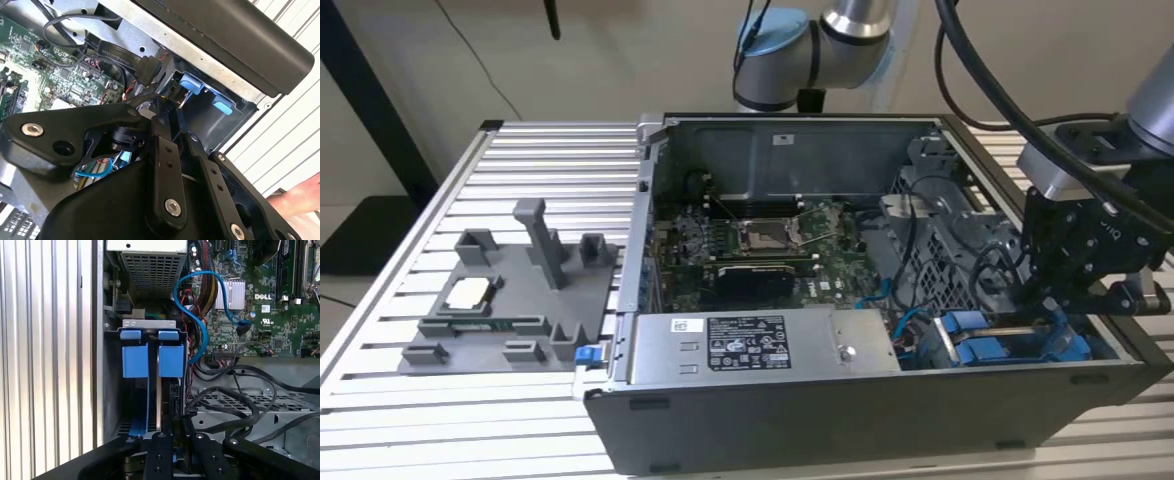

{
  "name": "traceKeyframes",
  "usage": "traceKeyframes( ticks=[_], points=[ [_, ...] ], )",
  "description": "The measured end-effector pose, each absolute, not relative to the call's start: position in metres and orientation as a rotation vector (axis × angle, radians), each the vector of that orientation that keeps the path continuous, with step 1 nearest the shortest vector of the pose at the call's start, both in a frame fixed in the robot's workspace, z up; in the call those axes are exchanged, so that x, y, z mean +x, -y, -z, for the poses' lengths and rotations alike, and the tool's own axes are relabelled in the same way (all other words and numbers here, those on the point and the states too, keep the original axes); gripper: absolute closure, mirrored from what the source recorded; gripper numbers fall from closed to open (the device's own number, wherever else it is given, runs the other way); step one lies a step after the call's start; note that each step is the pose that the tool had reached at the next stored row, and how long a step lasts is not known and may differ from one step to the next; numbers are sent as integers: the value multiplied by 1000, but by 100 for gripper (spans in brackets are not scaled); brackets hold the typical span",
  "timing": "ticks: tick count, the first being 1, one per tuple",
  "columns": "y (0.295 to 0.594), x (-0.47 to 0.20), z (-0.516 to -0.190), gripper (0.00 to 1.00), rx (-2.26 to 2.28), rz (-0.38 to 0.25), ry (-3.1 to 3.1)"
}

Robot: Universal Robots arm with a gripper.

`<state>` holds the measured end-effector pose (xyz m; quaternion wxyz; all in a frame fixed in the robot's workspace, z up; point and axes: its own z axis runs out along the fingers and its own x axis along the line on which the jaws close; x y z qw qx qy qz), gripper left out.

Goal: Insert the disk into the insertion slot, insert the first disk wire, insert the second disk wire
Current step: 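Insert the first disk wire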

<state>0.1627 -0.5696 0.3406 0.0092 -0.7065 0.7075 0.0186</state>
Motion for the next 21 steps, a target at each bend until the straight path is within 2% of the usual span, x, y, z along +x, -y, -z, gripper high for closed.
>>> traceKeyframes(
  ticks=[15,18,19,21],
  points=[
    [568,163,-331,81,-2203,-53,-2208],
    [568,163,-329,80,-2201,-56,-2207],
    [569,163,-330,73,-2201,-56,-2207],
    [568,163,-336,73,-2201,-56,-2207]
  ],
)
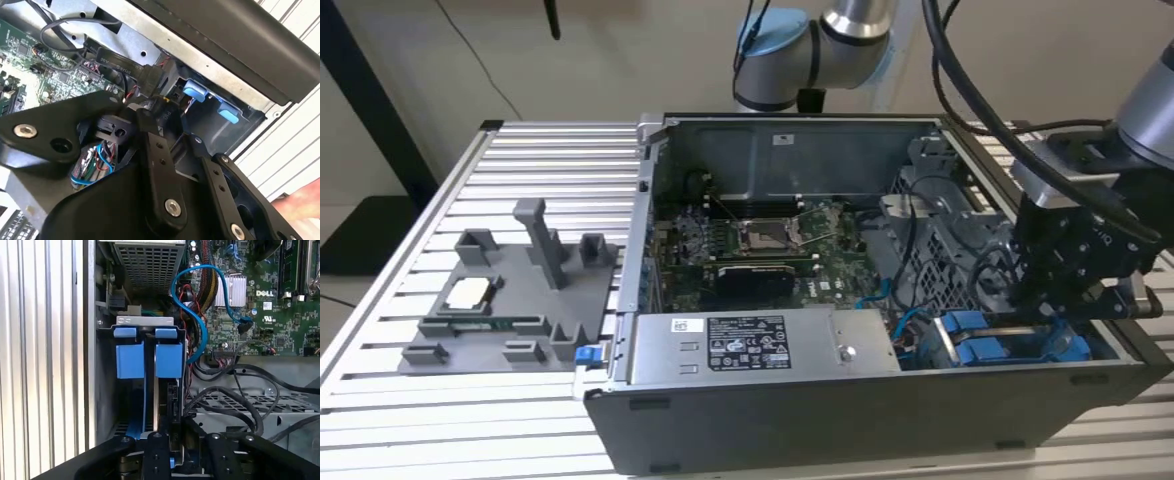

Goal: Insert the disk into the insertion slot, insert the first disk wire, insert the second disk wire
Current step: 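Insert the first disk wire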

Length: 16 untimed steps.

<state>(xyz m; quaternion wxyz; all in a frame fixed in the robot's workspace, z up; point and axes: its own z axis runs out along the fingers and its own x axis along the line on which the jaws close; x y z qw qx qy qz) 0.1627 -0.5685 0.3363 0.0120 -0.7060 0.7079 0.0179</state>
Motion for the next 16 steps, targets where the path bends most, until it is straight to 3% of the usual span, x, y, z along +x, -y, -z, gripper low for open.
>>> traceKeyframes(
  ticks=[16],
  points=[
    [568,166,-398,73,-2201,-55,-2207]
  ],
)
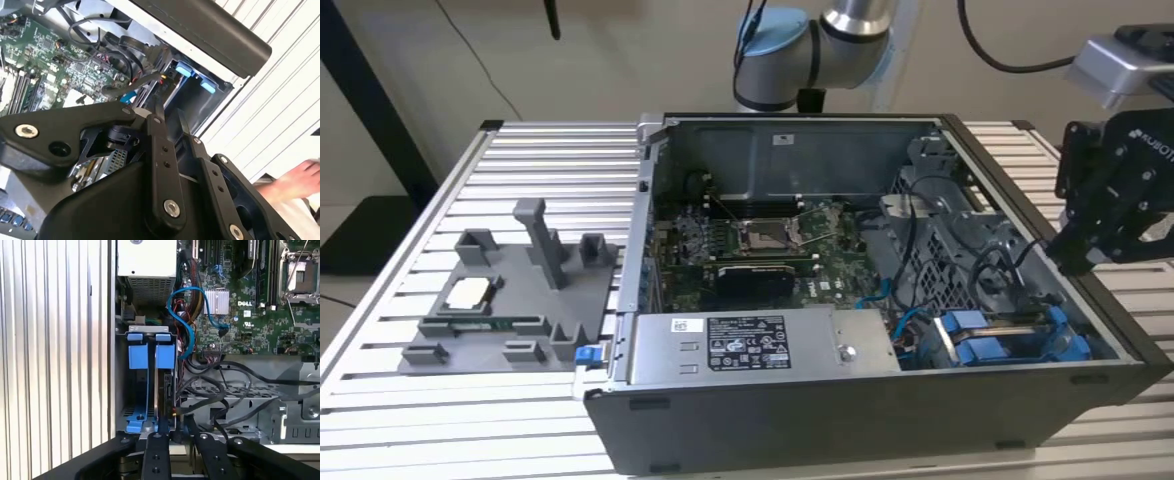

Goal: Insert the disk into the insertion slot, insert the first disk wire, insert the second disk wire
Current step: 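Insert the first disk wire, then insert the second disk wire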

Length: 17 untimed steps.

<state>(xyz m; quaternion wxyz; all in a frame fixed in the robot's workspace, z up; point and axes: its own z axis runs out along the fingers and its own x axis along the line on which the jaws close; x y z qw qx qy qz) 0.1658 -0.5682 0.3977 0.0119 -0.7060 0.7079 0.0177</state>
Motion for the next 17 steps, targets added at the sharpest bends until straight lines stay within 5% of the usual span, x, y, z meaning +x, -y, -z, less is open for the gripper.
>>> traceKeyframes(
  ticks=[17],
  points=[
    [555,201,-394,73,-2190,-99,-2199]
  ],
)
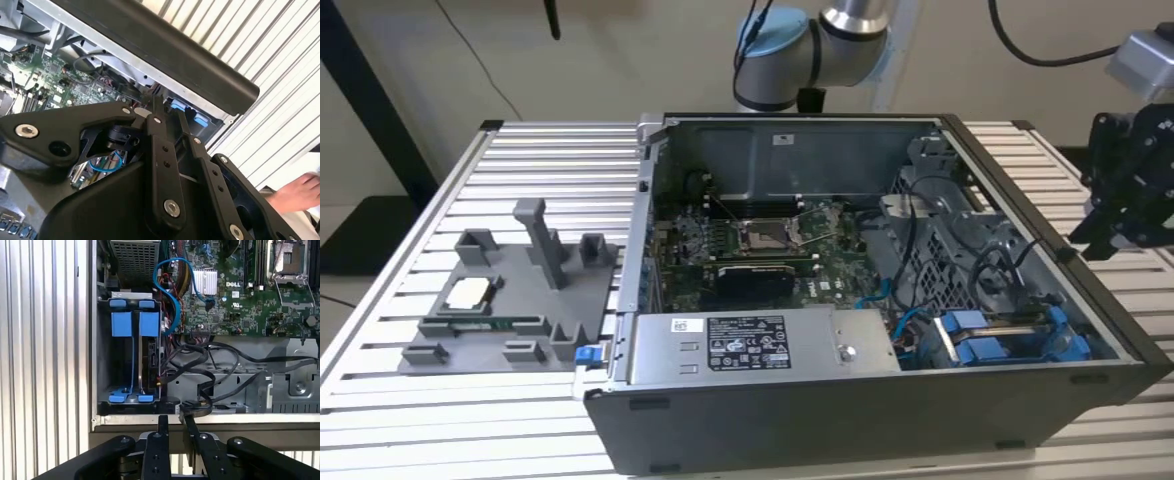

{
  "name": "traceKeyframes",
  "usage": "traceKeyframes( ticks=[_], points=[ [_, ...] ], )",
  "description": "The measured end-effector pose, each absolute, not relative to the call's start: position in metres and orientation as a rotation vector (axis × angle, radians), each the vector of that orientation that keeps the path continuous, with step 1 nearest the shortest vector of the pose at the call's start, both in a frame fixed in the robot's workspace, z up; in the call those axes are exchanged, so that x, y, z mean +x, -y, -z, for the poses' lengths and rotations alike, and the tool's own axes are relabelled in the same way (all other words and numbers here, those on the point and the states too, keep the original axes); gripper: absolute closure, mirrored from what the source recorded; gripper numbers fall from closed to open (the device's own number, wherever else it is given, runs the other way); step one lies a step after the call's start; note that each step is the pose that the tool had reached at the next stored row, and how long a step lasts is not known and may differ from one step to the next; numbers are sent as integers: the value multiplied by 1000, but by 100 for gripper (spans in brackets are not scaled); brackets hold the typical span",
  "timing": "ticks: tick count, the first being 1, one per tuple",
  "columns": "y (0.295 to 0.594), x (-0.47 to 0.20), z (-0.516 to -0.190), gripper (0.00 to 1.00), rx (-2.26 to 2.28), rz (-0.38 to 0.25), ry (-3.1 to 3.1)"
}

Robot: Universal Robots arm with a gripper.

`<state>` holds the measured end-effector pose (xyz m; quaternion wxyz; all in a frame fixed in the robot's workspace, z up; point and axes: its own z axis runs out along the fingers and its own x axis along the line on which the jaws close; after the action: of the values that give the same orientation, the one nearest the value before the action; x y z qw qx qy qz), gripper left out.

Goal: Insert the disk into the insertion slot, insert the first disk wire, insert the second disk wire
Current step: 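Insert the second disk wire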

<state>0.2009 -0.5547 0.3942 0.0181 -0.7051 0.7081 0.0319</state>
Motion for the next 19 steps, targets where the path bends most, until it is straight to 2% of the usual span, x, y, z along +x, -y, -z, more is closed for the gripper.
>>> traceKeyframes(
  ticks=[19],
  points=[
    [554,201,-384,73,-2084,-175,-2307]
  ],
)
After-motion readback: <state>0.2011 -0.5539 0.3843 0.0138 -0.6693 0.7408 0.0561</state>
